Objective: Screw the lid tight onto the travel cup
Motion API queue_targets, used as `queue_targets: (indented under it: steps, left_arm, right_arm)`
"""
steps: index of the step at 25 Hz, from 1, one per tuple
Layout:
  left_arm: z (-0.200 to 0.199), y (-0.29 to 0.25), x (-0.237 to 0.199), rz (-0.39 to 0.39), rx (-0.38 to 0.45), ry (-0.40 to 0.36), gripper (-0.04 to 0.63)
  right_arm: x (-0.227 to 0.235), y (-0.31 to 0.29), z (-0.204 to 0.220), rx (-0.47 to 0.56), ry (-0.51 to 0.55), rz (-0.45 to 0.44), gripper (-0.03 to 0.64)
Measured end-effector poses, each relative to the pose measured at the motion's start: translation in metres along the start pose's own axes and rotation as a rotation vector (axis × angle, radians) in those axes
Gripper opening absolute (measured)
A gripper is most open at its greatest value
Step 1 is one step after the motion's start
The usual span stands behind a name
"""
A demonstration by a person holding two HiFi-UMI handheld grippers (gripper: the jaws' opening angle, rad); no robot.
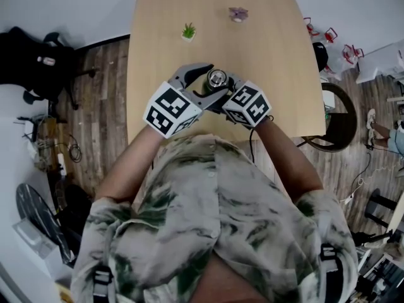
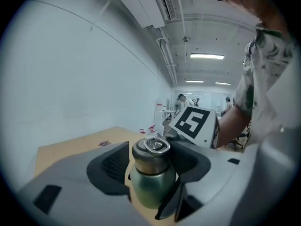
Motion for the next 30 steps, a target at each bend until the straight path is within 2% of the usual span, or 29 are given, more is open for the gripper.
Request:
queue_targets:
  steps: [4, 10, 14, 18, 25, 28, 30]
  left_arm:
    - [0.002, -0.002, 0.000, -0.074, 0.014, 0.027, 0.268]
    - [0.005, 0.001, 0.003, -0.075, 0.025, 0.008, 0.265]
    - [0.005, 0.005, 0.002, -0.008, 0.028, -0.039, 0.264]
    - [0.003, 0.010, 0.006, 0.115, 0.026, -0.095, 0.262]
    - [0.005, 0.016, 0.010, 0.307, 0.011, -0.148, 0.262]
    - [0.005, 0.014, 0.008, 0.300, 0.010, -0.139, 0.264]
    - [0.005, 0.012, 0.005, 0.242, 0.008, -0.116, 0.264]
  right_arm:
    - [0.000, -0.002, -0.002, 0.007, -0.027, 0.018, 0.403]
    - [-0.003, -0.003, -0.001, -0.008, 0.000, 0.032, 0.403]
    - [-0.006, -0.002, -0.004, -0.008, 0.029, 0.018, 0.403]
    - [-0.012, 0.001, -0.004, -0.009, 0.088, -0.028, 0.403]
    - [-0.026, 0.003, -0.001, -0.008, 0.136, -0.119, 0.403]
    - [-0.024, 0.002, -0.001, -0.003, 0.122, -0.114, 0.403]
    - [-0.018, 0.002, 0.000, 0.004, 0.090, -0.090, 0.403]
Point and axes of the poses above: the fingertips, and each gripper's own axes: y backward along the fingers, x to its right, z out of its underside, the point moved 4 cm from there along y, backward along the fingers, and after that the axes turned 8 degrees about -x, right-handed, at the moved point
